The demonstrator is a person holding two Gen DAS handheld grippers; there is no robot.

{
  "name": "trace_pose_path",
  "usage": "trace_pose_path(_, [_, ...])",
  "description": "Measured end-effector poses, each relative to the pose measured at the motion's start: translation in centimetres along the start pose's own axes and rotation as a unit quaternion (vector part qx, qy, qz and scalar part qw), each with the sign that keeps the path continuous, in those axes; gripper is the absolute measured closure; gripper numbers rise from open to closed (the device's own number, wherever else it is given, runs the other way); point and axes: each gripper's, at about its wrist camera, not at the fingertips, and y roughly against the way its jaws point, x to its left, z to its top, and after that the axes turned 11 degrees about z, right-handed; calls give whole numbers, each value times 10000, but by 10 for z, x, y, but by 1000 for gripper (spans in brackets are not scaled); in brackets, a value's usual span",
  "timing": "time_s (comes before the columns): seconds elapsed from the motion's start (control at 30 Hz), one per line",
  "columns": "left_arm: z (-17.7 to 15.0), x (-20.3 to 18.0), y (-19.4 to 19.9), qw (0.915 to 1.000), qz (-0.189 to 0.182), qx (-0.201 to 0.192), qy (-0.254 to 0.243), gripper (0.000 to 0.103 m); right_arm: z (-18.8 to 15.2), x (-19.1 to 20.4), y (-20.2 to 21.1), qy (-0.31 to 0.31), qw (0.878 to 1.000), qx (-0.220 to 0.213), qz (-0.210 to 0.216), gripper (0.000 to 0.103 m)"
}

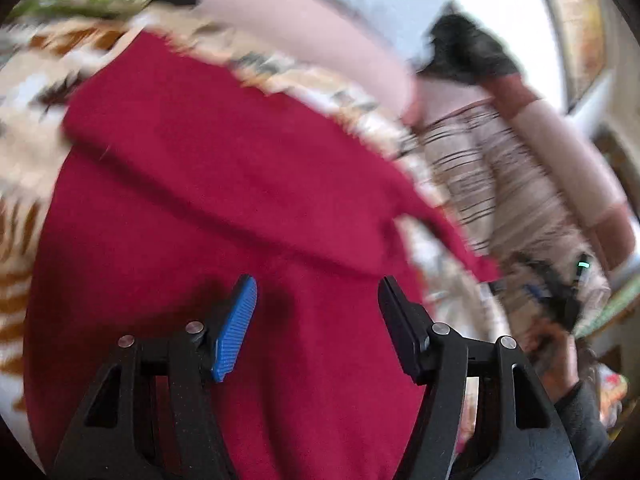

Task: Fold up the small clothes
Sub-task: 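Fold the held sleeve across the sweater body with the left gripper, then grasp the other sleeve cuff with the right gripper and fold it across the body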

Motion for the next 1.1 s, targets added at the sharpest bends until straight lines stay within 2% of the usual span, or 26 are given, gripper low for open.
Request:
trace_pose_path(0.07, [1,-1,-8,9998,-152,93,49,40,6,-34,-8,-173,9994,68,276,3])
trace_pose_path(0.13, [-1,-6,-17,9998,-89,156,-30,40,0,-63,-21,-594,9962,358,524,17])
trace_pose_path(0.17, [-2,-7,-21,9997,-81,221,-43,40,-5,-69,-22,-741,9945,408,616,21])
trace_pose_path(0.23, [-5,-9,-28,9996,-52,268,-35,40,-18,-77,-29,-995,9901,431,891,22])
trace_pose_path(0.3, [-6,-13,-29,9996,1,213,-157,40,-23,-79,-41,-1120,9884,399,946,22])
trace_pose_path(0.37, [-7,-13,-29,9996,30,196,-221,40,-20,-83,-50,-1209,9888,310,822,22])
trace_pose_path(0.47, [-7,-10,-29,9997,-10,193,-153,39,-10,-102,-71,-1698,9815,295,832,23])
trace_pose_path(0.53, [-7,-7,-30,9998,-58,196,-85,38,-7,-111,-78,-2027,9756,252,809,28])
trace_pose_path(0.57, [-6,-7,-30,9998,-73,200,-64,38,-7,-114,-79,-2122,9736,261,799,32])
trace_pose_path(0.6, [-6,-7,-30,9997,-90,202,-43,38,-6,-115,-79,-2172,9726,252,793,48])
trace_pose_path(0.63, [-6,-7,-30,9997,-94,202,-40,38,-7,-115,-77,-2203,9718,229,804,75])
trace_pose_path(0.7, [-6,-6,-29,9997,-84,206,-32,38,-6,-113,-75,-2267,9706,275,757,94])
trace_pose_path(0.8, [-4,-5,-15,9999,3,100,29,38,6,-82,-62,-1673,9827,248,760,97])
trace_pose_path(0.9, [2,-2,14,9996,135,-260,21,38,23,-20,-52,-960,9879,235,1199,97])
trace_pose_path(1.0, [8,4,54,9961,418,-771,16,38,30,58,-45,-417,9807,274,1892,97])
trace_pose_path(1.1, [9,15,83,9898,757,-1203,-35,38,25,146,-38,248,9657,368,2559,97])
